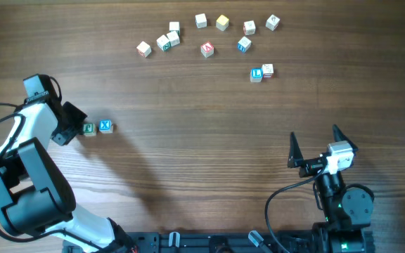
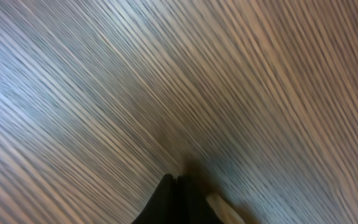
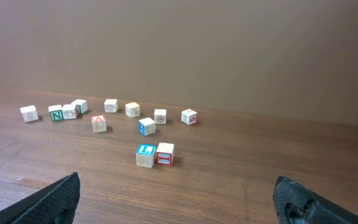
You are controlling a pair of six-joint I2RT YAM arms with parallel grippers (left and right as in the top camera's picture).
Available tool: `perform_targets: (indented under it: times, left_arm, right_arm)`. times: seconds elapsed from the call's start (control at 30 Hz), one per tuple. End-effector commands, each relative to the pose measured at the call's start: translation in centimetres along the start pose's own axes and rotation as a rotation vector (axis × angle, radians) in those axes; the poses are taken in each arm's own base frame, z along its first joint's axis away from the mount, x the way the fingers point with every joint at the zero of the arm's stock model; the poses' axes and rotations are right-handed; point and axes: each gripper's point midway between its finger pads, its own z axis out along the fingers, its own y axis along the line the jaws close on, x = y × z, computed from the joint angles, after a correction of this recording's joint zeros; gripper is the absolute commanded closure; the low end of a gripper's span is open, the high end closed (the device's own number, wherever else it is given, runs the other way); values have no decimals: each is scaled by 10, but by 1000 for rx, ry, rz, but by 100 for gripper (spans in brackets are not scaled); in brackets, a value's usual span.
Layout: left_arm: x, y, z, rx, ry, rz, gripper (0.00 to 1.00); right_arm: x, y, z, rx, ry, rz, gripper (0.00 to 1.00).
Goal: Form a horizontal line
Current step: 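Lift the left gripper and move it back to the block cluster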
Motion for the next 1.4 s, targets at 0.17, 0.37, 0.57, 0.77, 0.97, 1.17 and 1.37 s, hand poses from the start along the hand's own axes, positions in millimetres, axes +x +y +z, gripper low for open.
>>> perform_targets:
  times: [0.17,0.37,0.57,0.77,0.97,1.17,1.37]
  left_arm:
    - [18,-1,4,19,85,-60,96]
    - [19,0,4,15,89,-82,96]
    - [21,-2,4,25,99,-141,96]
    - [13,-11,4,71,71,-141,96]
    - [4,-37,0,207,64,-135,96]
    - [-31,-84,-16,449,-51,-95,93]
    - [-40,-191,-96,994,-168,180,78]
  right_arm:
    - [-2,0,0,4,-10,-15,0]
    - [-2,0,0,4,-11,-15,0]
    - [-2,0,0,4,-11,-15,0]
    - [-2,0,0,4,-11,-15,0]
    - [-2,0,0,4,-11,-15,0]
    - [-2,0,0,4,-11,-15,0]
    - [-2,0,0,4,-10,-15,0]
